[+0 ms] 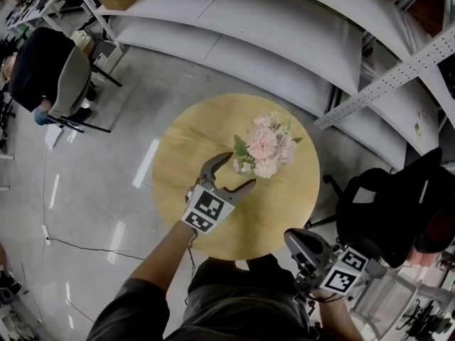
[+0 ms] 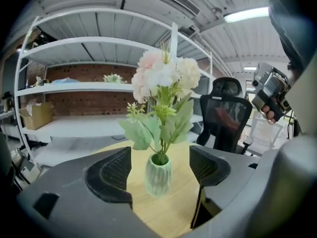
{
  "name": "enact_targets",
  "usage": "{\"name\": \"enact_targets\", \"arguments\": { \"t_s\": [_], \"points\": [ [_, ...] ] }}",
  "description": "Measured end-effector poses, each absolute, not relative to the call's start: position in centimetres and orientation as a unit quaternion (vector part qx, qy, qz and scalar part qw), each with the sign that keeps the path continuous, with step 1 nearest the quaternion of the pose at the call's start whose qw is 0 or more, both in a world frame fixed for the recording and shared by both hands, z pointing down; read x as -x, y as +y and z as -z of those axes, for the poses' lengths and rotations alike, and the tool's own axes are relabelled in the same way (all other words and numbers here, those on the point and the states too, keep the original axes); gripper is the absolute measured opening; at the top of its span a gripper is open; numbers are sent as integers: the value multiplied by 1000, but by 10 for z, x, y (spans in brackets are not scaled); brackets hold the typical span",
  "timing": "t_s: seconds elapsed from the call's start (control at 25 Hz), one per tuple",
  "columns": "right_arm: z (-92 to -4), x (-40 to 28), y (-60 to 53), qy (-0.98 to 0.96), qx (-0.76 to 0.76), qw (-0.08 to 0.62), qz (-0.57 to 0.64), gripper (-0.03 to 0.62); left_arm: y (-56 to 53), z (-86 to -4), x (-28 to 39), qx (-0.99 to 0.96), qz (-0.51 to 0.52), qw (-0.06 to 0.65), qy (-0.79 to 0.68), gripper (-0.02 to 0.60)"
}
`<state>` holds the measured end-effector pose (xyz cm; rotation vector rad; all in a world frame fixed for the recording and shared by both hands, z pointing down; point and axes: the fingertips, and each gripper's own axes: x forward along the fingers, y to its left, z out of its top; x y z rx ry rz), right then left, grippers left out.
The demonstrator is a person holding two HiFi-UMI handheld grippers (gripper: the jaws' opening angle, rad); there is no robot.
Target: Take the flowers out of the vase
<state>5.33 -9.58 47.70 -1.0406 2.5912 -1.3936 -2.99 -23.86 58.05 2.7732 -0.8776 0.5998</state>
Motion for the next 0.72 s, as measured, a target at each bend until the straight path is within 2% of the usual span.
{"name": "enact_targets", "arguments": {
  "t_s": [0.24,0.72],
  "points": [
    [-497,-62,-105,824,325,-10,464,15,-258,-594,15,-936,-199,89,-277,383],
    [-510,-65,-118,811,320,-9,490,15,-265,-589,-1,-959,-165,76,-215,370]
  ]
}}
